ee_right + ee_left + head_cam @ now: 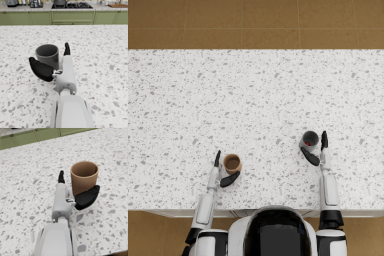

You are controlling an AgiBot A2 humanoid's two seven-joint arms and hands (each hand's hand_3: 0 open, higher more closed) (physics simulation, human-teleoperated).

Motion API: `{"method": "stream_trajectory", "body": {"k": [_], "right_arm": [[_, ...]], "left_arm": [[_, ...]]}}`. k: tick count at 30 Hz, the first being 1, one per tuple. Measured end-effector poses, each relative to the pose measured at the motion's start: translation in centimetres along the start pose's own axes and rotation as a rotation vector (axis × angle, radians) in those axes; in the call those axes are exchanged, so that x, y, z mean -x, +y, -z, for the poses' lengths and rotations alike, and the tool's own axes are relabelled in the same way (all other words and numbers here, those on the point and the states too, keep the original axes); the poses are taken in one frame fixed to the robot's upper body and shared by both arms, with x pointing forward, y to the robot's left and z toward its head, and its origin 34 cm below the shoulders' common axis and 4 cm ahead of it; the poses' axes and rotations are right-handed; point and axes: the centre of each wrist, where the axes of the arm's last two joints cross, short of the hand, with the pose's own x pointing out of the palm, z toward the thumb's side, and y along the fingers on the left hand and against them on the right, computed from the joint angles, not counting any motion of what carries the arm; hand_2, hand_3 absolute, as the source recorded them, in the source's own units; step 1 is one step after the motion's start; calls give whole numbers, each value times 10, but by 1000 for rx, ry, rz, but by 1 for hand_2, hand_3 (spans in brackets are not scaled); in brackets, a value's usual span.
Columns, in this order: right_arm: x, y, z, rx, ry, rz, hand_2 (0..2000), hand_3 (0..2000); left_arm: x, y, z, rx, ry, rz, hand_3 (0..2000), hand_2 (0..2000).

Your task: Pick up two cups and pour the berry on the right into the cup on the left

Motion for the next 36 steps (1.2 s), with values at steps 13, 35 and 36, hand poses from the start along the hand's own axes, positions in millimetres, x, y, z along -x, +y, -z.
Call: {"method": "stream_trajectory", "body": {"k": [13, 35, 36], "right_arm": [[-14, -18, 14, -63, -31, -13, 0, 0], [-67, 15, -84, 356, 104, -256, 2000, 1280], [-69, 17, -89, 379, 133, -256, 2000, 1280]], "left_arm": [[-21, 16, -4, -19, -41, 29, 0, 0], [-71, 31, -79, -317, 35, 174, 1280, 2000], [-74, 32, -82, -329, 62, 176, 1280, 2000]]}}
